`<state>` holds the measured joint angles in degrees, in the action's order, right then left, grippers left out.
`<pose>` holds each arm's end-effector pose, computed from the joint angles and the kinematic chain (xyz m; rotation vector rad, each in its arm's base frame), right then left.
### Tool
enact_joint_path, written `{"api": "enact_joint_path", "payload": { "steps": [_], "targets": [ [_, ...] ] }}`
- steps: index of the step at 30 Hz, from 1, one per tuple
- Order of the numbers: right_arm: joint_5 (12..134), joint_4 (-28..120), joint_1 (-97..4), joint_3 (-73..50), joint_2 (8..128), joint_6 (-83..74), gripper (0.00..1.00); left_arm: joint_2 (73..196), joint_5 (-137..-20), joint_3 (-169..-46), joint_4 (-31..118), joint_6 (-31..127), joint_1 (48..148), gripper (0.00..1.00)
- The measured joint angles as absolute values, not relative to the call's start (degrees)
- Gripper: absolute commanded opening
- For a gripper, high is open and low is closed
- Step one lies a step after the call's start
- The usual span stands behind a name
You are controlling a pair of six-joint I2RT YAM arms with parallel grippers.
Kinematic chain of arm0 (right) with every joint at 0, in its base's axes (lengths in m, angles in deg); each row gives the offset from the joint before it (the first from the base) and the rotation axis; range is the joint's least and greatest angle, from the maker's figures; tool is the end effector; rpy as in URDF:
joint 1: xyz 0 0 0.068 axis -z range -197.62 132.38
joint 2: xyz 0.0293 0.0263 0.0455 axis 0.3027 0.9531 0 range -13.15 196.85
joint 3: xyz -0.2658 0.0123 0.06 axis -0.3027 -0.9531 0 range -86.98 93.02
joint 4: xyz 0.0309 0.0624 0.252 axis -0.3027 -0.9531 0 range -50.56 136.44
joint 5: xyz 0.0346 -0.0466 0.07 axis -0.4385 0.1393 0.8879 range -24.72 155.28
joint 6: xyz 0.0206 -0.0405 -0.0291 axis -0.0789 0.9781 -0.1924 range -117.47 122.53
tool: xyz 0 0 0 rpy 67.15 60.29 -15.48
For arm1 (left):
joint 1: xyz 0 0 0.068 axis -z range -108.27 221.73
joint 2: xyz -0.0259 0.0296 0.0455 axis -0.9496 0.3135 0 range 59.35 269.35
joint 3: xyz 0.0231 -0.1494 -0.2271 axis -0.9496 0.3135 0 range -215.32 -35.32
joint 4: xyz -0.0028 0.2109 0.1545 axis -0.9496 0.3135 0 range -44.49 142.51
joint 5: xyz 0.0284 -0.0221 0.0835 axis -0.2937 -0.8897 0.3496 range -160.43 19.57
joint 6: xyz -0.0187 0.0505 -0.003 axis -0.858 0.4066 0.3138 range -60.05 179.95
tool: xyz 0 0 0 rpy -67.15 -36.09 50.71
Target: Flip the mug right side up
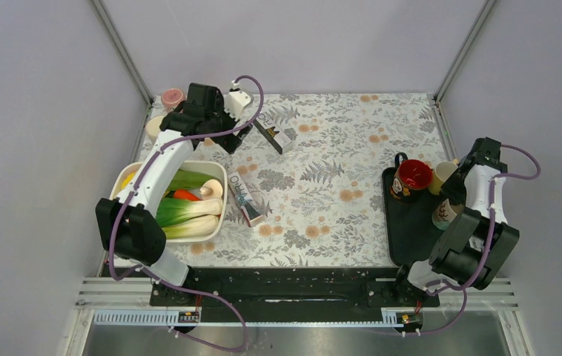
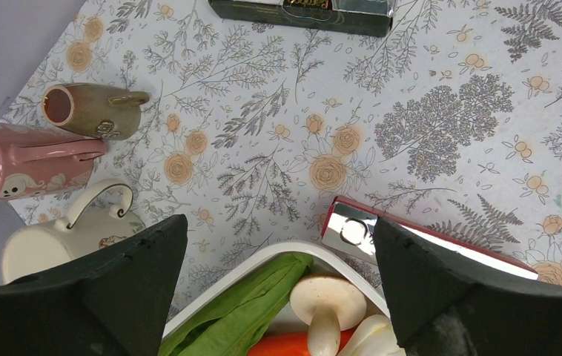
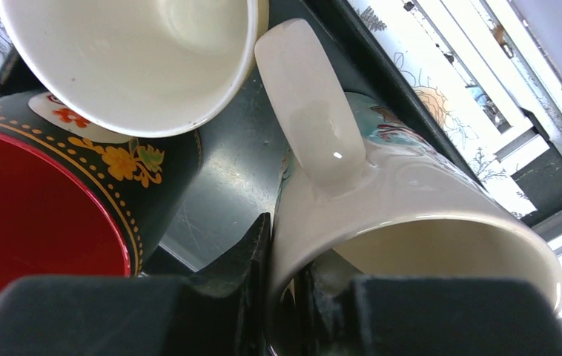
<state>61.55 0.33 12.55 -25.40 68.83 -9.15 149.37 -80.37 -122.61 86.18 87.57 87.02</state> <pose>0.2386 -0.1413 0.2453 0.9965 2.5542 -0.1795 0.3331 -0.0974 0.3507 0.9273 2.1223 -0.0931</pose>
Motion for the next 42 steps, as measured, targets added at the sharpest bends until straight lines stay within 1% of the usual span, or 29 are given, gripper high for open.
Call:
{"api": "enact_joint_path", "payload": {
  "steps": [2,8,12,13,16,21,24,26,27,28,31,32,35,38,40,42],
  "targets": [
    [61.75,0.77,12.55,-25.33,68.96,-9.32,0.39,149.52,-79.80,-122.61,86.09,88.03,87.02,0.99],
    [63.01,2.41,12.55,-24.26,68.96,-9.35,0.59,151.90,-77.92,-123.48,86.42,90.10,87.02,0.99],
    [63.45,2.17,12.55,-23.73,68.46,-9.32,0.73,155.62,-76.48,-127.07,86.68,92.00,86.91,0.99],
    [63.47,1.84,12.55,-23.36,68.13,-9.28,0.78,156.36,-76.15,-127.92,86.75,92.79,86.82,0.99],
    [63.87,0.70,12.55,-22.12,65.99,-9.06,0.99,158.92,-75.32,-131.64,87.71,96.20,86.28,0.99],
    [66.36,-0.83,12.16,-19.67,58.88,-8.16,1.00,166.33,-71.78,-142.72,88.04,107.37,84.88,0.99],
    [67.04,-1.15,10.02,-19.17,54.14,-7.40,1.00,170.24,-69.50,-145.17,85.57,118.08,84.24,0.98],
    [67.06,-1.28,7.31,-19.08,52.00,-6.63,1.00,173.63,-68.26,-145.12,85.13,131.17,83.37,0.94],
    [66.90,-1.42,5.60,-19.06,51.19,-6.20,0.99,174.11,-68.10,-145.06,85.13,132.79,83.26,0.93],
    [66.66,-1.46,4.20,-19.06,50.66,-5.78,0.99,175.88,-67.12,-144.77,84.91,139.41,82.82,0.92],
    [66.27,-1.35,1.60,-19.30,49.64,-4.89,0.99,181.30,-64.94,-145.04,84.23,151.11,81.77,0.85],
    [66.27,-0.87,1.29,-19.91,49.00,-4.73,0.99,183.64,-64.56,-145.78,84.12,153.86,81.60,0.84],
    [66.40,-0.04,1.05,-22.05,46.80,-4.69,0.99,189.74,-64.35,-148.36,82.86,159.89,80.92,0.84],
    [66.45,0.31,0.81,-23.54,44.52,-4.69,0.99,192.69,-64.63,-148.47,82.40,164.83,80.77,0.85],
    [66.53,0.49,0.73,-23.78,43.32,-4.69,0.99,194.33,-64.56,-149.65,82.46,166.62,80.77,0.83],
    [66.95,1.16,0.62,-23.82,42.38,-4.69,0.99,198.11,-64.02,-155.44,83.12,167.39,80.77,0.81]
  ]
}}
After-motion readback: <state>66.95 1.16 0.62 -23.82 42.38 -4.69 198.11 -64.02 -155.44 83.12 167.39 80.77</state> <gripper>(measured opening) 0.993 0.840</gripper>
